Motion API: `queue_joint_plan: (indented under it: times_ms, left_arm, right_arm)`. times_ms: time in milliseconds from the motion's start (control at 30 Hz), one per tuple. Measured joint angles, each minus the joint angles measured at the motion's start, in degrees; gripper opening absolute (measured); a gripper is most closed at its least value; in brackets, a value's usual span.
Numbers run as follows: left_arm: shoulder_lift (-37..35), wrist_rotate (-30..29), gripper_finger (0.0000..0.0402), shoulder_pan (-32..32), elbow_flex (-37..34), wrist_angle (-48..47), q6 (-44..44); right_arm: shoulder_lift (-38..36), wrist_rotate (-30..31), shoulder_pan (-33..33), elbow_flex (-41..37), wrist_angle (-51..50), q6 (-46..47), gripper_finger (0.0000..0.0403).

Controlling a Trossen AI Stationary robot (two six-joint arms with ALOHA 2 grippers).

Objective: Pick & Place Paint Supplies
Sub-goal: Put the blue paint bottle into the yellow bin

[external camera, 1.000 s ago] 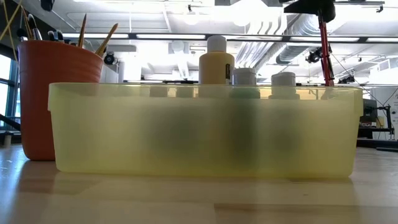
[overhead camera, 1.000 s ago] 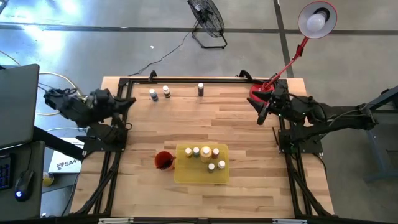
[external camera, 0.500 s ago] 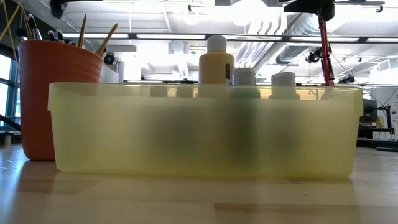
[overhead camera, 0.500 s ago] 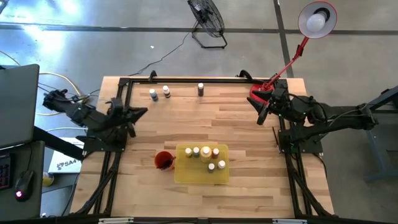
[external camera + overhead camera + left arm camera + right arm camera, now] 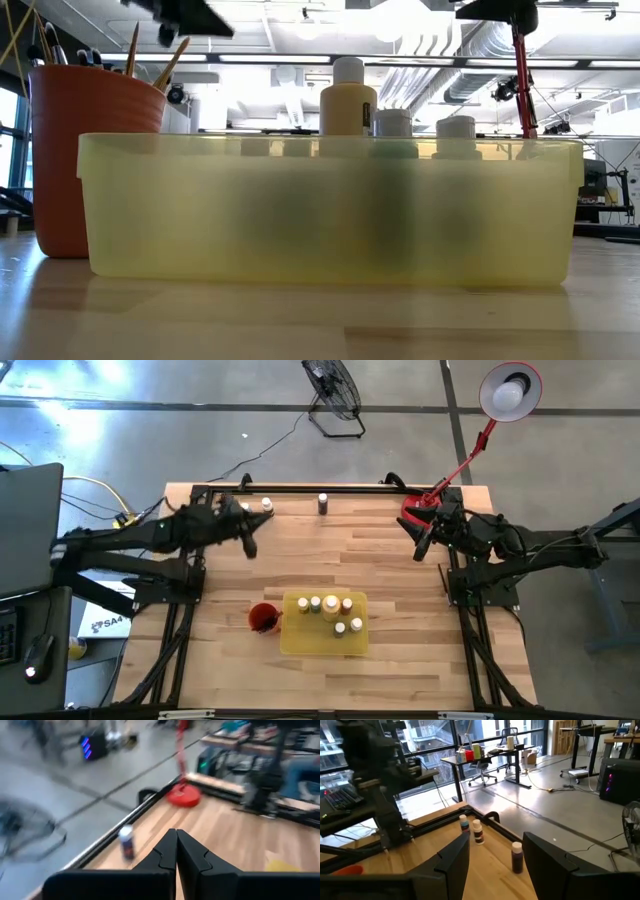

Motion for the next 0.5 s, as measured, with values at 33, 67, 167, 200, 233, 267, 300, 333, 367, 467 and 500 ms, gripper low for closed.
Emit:
queue_joint_plan:
  times_ms: [33, 67, 167, 200, 233, 267, 300, 333, 367, 467, 500]
  left_arm:
    - [-0.4, 0.8, 0.0, 2.6, 0.6, -2.8, -2.0]
    - [-0.9, 1.0, 0.0, 4.9, 1.2, -5.9, -4.1]
    - [-1.9, 0.9, 0.0, 11.0, 3.4, -12.0, -9.2]
    - [-2.0, 0.9, 0.0, 12.7, 4.0, -13.6, -10.9]
    - [-1.9, 0.8, 0.0, 14.5, 4.6, -14.8, -12.7]
    - [-1.9, 0.8, 0.0, 16.1, 5.2, -15.6, -14.5]
    - [-1.7, 0.8, 0.0, 17.9, 5.6, -16.3, -16.1]
    - [-1.4, 1.0, 0.0, 19.7, 5.8, -16.6, -17.0]
    - [-1.1, 1.0, 0.0, 21.5, 5.9, -16.8, -17.8]
    - [0.5, 1.6, 0.0, 26.5, 6.2, -18.6, -20.3]
    - [1.2, 2.5, 0.0, 28.2, 6.2, -19.0, -21.0]
  right_arm:
    - [0.0, 0.0, 0.0, 0.0, -0.1, 0.3, 0.0174]
    - [0.0, -0.1, 0.0, 0.0, -0.2, 0.5, 0.0174]
    - [0.0, -0.1, 0.0, 0.0, -0.4, 0.5, 0.0174]
    - [0.0, -0.1, 0.0, 0.0, -0.4, 0.5, 0.0174]
    - [0.0, -0.1, 0.0, 0.0, -0.4, 0.5, 0.0174]
    - [0.0, -0.1, 0.0, 0.0, -0.4, 0.5, 0.0174]
    - [0.0, -0.1, 0.0, 0.0, -0.4, 0.4, 0.0174]
    - [0.0, -0.1, 0.0, 0.0, -0.4, 0.4, 0.0174]
    - [0.0, -0.1, 0.0, 0.0, -0.4, 0.3, 0.0174]
    - [0.0, 0.0, 0.0, 0.0, -0.4, 0.3, 0.0174]
    - [0.0, 0.0, 0.0, 0.0, -0.4, 0.3, 0.0174]
